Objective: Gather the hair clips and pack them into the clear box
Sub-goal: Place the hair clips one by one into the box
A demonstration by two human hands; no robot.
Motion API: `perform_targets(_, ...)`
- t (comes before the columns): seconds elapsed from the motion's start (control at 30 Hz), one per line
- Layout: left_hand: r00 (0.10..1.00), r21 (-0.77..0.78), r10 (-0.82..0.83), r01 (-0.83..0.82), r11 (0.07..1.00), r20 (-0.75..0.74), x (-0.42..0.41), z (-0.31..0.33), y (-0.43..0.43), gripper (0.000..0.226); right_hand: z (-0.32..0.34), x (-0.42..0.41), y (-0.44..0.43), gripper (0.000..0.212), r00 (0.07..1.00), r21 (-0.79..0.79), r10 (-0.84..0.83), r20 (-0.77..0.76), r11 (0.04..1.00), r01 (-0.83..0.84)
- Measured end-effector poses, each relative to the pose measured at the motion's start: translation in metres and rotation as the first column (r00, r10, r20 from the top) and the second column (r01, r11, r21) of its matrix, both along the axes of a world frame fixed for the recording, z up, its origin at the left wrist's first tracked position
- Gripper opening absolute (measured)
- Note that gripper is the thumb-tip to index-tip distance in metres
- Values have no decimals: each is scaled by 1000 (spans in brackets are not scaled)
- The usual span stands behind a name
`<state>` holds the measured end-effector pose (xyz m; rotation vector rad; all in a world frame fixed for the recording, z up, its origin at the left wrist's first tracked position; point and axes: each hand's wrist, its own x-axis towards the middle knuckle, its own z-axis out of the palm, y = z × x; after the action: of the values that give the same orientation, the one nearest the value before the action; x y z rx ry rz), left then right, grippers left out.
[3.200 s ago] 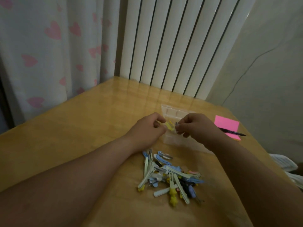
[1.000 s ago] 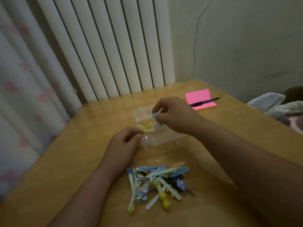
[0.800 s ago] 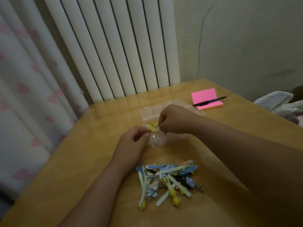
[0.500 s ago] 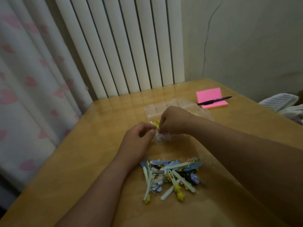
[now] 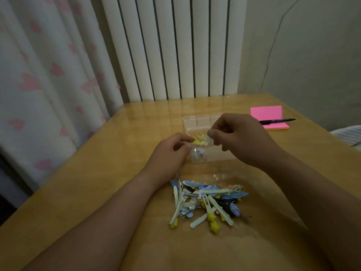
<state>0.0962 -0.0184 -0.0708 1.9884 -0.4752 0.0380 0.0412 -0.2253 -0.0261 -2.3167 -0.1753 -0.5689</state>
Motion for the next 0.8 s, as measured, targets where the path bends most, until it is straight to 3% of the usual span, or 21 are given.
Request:
perform_targets(0.13,1000,9,0,0,1000,15,0,0,0,17,3,-18,8,7,930,-172,213,-299,947,-273)
perform_targets(0.27,1000,21,6,-6,1000,30,2,-2,0,17,5,-21,11,13,867,-404,187,-462,826,-394)
perform_targets(0.5,999,22,2,-3,1000,41,2,-3,0,16,15,-26,3,16,737,-342,225,-637,774,-533)
perform_targets(0.67,999,21,-3,2,1000,46,3,-3,0,16,9,-21,5,8,780,-356,241,-578,785,-507)
perform_targets(0.8,999,8,1,-1,1000,45,5,-4,0,15,9,-16,-3,6,839,-175,315,-444,888,-426)
